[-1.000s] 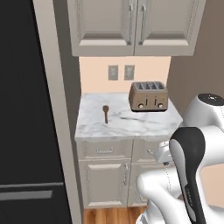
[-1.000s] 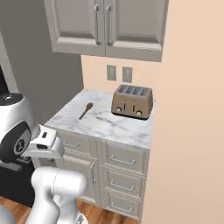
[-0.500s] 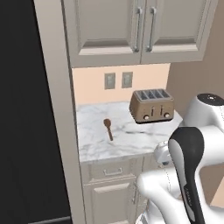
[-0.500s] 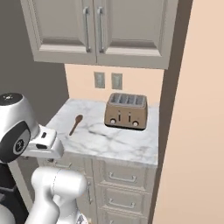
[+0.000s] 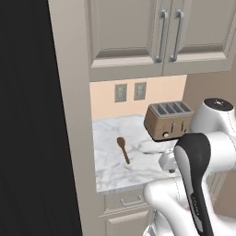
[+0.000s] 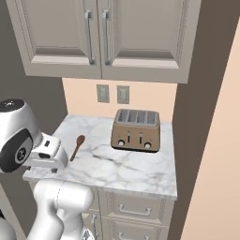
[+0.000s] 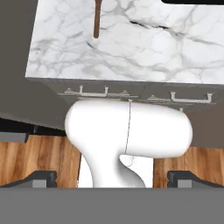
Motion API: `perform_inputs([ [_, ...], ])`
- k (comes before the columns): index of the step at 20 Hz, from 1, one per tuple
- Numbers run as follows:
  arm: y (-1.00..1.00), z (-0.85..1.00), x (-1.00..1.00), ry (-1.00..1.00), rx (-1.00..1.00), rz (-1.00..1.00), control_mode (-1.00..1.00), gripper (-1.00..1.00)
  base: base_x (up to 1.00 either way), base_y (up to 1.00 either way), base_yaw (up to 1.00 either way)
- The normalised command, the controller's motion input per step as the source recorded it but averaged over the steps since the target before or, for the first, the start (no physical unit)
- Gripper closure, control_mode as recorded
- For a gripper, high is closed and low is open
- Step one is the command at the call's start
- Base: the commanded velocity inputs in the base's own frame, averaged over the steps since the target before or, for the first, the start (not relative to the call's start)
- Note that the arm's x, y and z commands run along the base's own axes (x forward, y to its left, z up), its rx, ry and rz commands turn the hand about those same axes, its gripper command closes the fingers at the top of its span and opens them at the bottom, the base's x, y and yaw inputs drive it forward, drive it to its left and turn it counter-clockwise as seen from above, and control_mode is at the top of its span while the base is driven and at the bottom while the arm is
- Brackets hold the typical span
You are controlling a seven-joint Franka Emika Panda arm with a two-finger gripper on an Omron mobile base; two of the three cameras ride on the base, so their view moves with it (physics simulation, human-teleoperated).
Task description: Take the fork and place it on the left side of the plate. Then take the spoon and place it on the right side of the plate. Make sure they're directly next to the plate.
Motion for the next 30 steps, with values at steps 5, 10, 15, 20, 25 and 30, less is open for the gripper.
perform_inputs([
  [5,0.40,-0.32,0.89,0.00,0.00,-0.07,-1.00,-1.00,0.00,0.00,0.00],
  [10,0.25,-0.44,0.83,0.00,0.00,-0.02,-1.00,-1.00,0.00,0.00,0.00],
  [15,0.04,-0.54,0.75,0.00,0.00,0.00,-1.00,-1.00,0.00,0.00,0.00],
  [20,0.12,-0.51,0.72,0.00,0.00,0.00,-1.00,-1.00,0.00,0.00,0.00],
  [25,0.20,-0.48,0.64,0.00,0.00,0.00,-1.00,-1.00,0.00,0.00,0.00],
  [30,0.18,-0.39,0.68,0.03,0.00,0.00,-1.00,-1.00,0.00,0.00,0.00],
])
